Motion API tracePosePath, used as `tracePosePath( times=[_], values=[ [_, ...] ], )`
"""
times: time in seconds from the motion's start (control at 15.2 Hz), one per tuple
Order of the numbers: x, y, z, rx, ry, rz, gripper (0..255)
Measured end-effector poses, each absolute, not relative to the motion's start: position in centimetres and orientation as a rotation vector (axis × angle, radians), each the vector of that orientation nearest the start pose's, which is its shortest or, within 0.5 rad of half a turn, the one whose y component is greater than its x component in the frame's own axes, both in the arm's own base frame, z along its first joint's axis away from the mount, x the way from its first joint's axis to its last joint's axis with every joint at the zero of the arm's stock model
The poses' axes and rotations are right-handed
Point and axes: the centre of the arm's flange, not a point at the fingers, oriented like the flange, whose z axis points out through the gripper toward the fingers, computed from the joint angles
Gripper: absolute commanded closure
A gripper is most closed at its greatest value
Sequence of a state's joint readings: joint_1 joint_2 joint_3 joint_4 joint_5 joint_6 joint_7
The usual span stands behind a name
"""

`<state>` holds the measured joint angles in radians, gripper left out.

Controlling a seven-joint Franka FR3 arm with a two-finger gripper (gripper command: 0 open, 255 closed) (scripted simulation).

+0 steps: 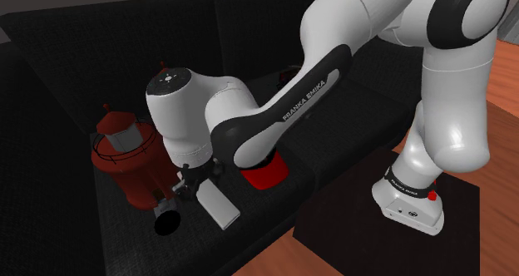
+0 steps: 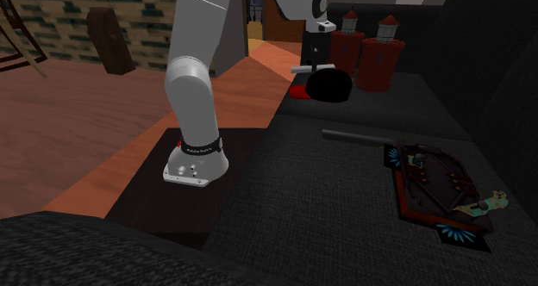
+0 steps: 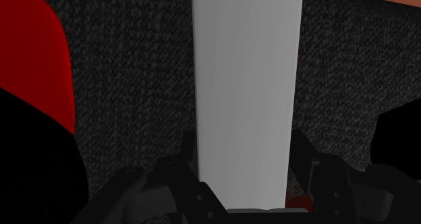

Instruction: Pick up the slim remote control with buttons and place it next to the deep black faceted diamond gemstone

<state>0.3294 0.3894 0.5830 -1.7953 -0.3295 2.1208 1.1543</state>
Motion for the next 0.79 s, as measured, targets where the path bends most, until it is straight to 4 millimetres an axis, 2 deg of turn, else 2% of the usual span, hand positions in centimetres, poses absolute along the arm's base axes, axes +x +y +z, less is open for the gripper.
tracePosePath(
  times=[0.4, 0.46, 0.79],
  values=[
    [42.49, 47.78, 36.15, -3.161, 0.166, -0.107, 255],
    [42.49, 47.78, 36.15, -3.161, 0.166, -0.107, 0],
    [42.49, 47.78, 36.16, -3.16, 0.166, -0.107, 0]
  ],
)
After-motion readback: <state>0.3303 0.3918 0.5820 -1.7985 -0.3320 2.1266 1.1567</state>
